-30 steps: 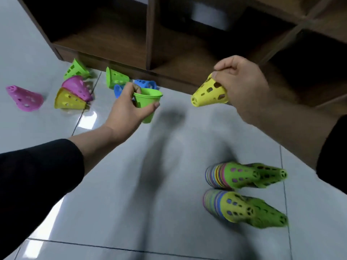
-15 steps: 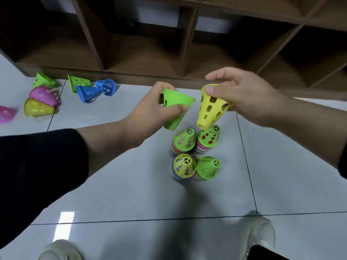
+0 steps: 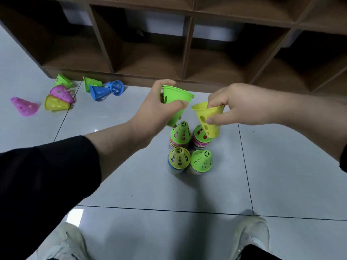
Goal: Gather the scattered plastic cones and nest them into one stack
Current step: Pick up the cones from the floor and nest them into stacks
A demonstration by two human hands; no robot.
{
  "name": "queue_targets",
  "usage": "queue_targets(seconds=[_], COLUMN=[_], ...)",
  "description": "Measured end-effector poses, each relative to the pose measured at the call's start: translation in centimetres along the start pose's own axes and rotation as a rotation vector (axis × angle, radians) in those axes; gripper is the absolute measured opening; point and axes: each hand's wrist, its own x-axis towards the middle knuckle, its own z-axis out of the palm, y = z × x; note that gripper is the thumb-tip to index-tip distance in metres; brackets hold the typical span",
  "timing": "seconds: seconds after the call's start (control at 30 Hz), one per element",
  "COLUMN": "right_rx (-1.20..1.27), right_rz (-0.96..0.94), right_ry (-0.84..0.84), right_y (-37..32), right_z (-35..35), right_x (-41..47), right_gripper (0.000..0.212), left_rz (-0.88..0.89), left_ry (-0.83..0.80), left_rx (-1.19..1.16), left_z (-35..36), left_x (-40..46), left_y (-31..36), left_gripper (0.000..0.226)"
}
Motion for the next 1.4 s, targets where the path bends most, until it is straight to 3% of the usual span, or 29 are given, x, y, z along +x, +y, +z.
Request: queue_targets(seconds=[0.1, 0.2, 0.33, 0.4, 0.47, 0.6, 0.7, 0.83, 1.0, 1.07, 1.2, 1.3, 1.4], right_rx=[0.102, 0.246, 0.704, 0.769, 0.691, 0.033, -0.220, -0.329, -0.344, -0.301, -0.174, -0.100, -0.055], right_rz=[-0.132, -0.074, 0.132, 0.284, 0.392, 0.435, 0.382, 0.309, 0.257, 0.262, 0.231, 0.214, 0.221], right_ry=[0.092, 0.282, 0.472, 0.505, 0.462, 0.191, 0.054, -0.066, -0.165, -0.157, -0.154, -0.125, 0.033], right_y=[-0.5, -0.4, -0.7, -0.1, 1.0, 3.9, 5.5, 6.4, 6.9, 7.2, 7.8, 7.9, 7.7], right_z=[0.9, 2.1, 3.9, 4.1, 3.8, 3.4, 4.2, 5.3, 7.1, 7.4, 7.9, 7.6, 6.5], right_x=[-0.4, -0.4, -0.4, -0.1, -0.1, 0.1, 1.0, 2.6, 5.3, 6.1, 6.5, 6.3, 7.2], right_gripper=[0.020, 0.022, 0.066, 0.079, 0.079, 0.074, 0.084, 0.077, 0.080, 0.085, 0.086, 0.071, 0.046], left_rz=[-0.047, -0.108, -0.164, -0.163, -0.152, -0.057, 0.006, 0.123, 0.118, 0.120, 0.127, 0.143, 0.128], left_ry=[-0.044, -0.051, -0.062, -0.071, -0.054, -0.054, -0.142, -0.304, -0.461, -0.452, -0.388, -0.327, -0.243], left_rx=[-0.049, -0.166, -0.194, -0.106, 0.047, 0.539, 0.800, 1.178, 1.495, 1.462, 1.151, 1.005, 1.022], left_z=[0.5, 0.8, 0.6, 0.4, 0.0, -1.5, -1.6, -0.2, 1.9, 2.0, 0.7, -1.2, -4.3], left_x=[-1.0, -1.4, -1.3, -1.1, -0.7, 0.9, 2.2, 3.8, 6.4, 7.0, 7.0, 6.3, 6.1], left_y=[-1.2, -1.6, -1.4, -1.7, -2.2, -3.5, -3.6, -3.6, -4.0, -4.7, -6.2, -7.1, -7.8], left_gripper=[0.051, 0.047, 0.046, 0.050, 0.057, 0.069, 0.068, 0.070, 0.063, 0.060, 0.068, 0.064, 0.056])
